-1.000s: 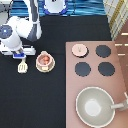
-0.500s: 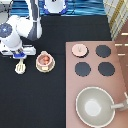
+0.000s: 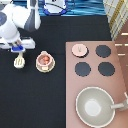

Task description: Take the lid off the pot, put the pot on the plate, and use the tool to push the pot to the front of the table.

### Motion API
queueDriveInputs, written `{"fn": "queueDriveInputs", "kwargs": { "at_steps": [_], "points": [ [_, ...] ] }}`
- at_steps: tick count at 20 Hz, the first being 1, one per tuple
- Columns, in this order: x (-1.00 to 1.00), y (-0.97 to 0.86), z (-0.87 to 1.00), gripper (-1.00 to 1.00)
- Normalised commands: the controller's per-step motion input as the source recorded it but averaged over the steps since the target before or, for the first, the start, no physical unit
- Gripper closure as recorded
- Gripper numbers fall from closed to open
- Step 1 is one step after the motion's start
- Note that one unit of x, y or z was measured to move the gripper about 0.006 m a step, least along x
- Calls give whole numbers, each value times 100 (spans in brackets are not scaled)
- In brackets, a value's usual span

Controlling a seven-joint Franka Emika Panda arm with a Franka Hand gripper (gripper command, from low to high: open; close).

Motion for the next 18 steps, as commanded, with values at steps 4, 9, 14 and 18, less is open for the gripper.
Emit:
{"fn": "queueDriveInputs", "kwargs": {
  "at_steps": [4,9,14,18],
  "points": [
    [-92,53,28,100],
    [-70,78,-3,100],
    [-67,87,-20,100],
    [-63,88,-37,100]
  ]
}}
